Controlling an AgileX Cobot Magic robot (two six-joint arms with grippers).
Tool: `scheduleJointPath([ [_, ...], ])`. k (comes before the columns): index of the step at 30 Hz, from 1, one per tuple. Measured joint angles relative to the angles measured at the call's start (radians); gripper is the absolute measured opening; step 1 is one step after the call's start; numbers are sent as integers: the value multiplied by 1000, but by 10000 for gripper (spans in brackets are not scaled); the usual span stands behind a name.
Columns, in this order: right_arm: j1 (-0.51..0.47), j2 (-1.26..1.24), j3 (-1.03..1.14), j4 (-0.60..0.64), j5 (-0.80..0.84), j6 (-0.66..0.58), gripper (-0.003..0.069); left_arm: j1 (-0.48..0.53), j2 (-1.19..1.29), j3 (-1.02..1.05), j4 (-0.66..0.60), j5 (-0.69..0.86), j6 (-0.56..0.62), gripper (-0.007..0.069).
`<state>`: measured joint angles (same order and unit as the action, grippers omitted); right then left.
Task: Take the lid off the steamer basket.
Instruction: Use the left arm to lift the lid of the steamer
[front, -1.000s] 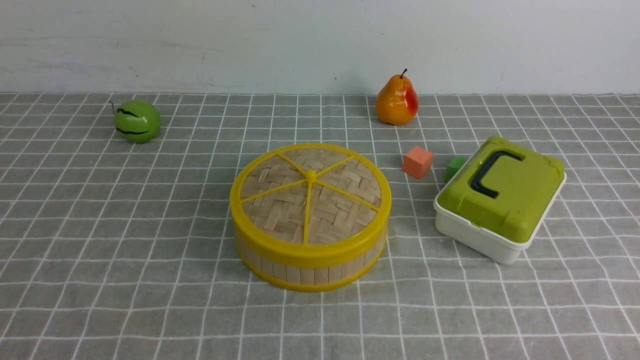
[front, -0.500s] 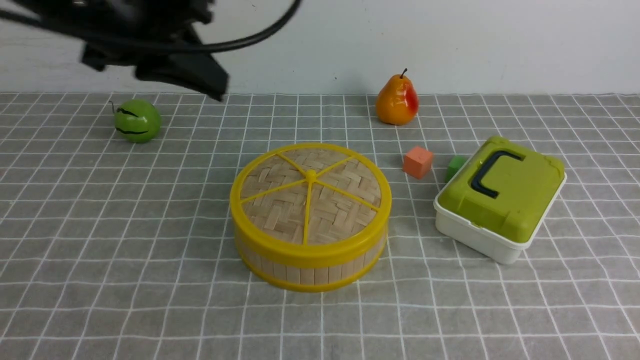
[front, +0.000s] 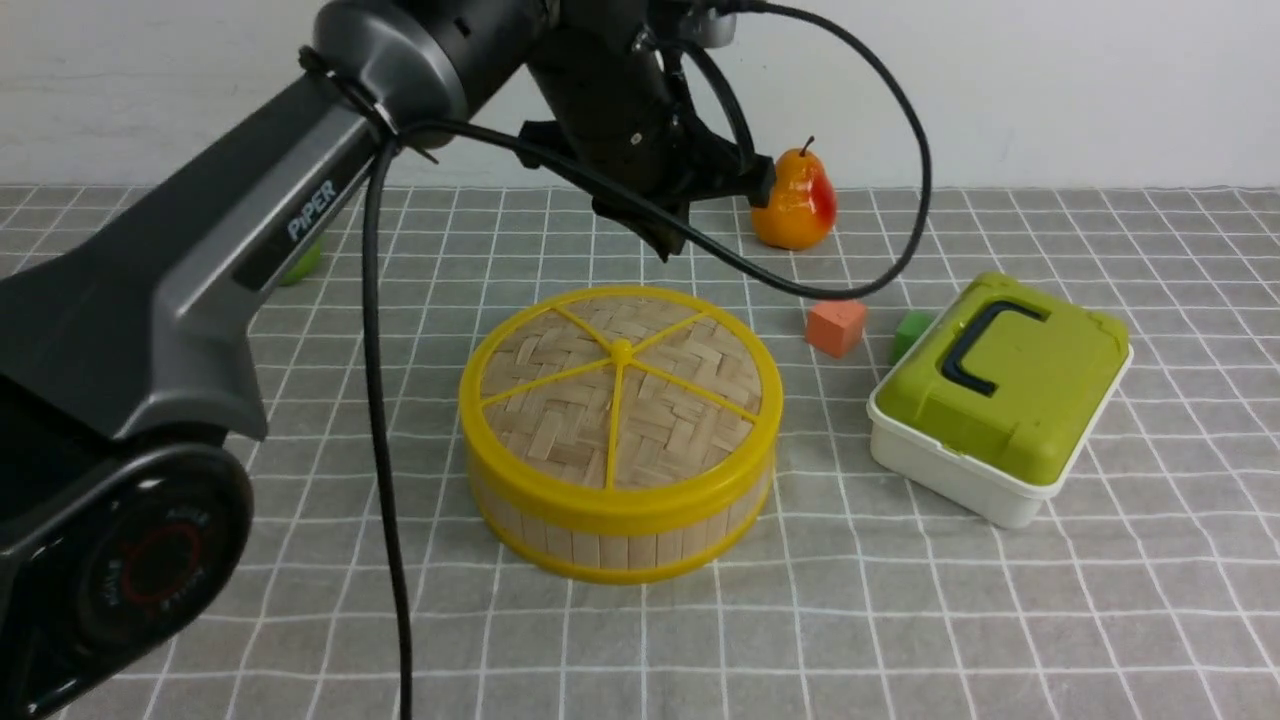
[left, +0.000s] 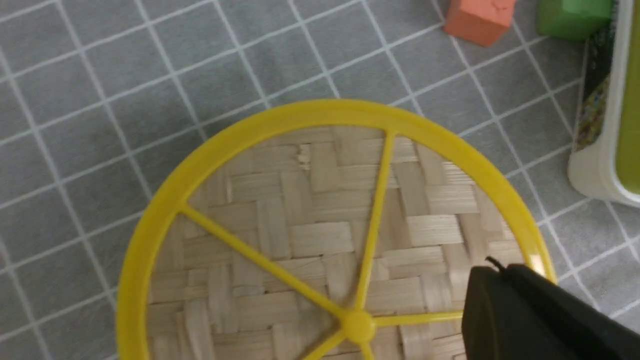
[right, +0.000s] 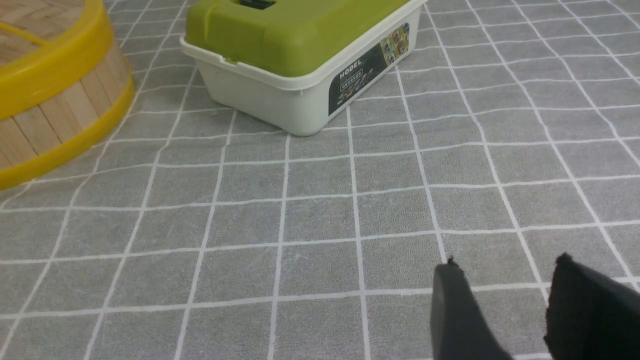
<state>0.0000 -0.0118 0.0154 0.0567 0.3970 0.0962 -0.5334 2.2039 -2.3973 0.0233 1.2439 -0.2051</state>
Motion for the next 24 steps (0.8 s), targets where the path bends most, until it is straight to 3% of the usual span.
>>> scheduleJointPath([
  [4,0,0,0,0,0,0,241,5,-79,126,71,0,-49,132],
  [7,0,0,0,0,0,0,241,5,-138,214,75,0,-30,266],
  [11,0,0,0,0,0,0,241,4,-126,242,82,0,-15,375],
  [20,0,0,0,0,0,0,241,-1,-46,247,91,0,-49,391],
  [24,0,0,0,0,0,0,241,-36,-46,246,166,0,-45,391],
])
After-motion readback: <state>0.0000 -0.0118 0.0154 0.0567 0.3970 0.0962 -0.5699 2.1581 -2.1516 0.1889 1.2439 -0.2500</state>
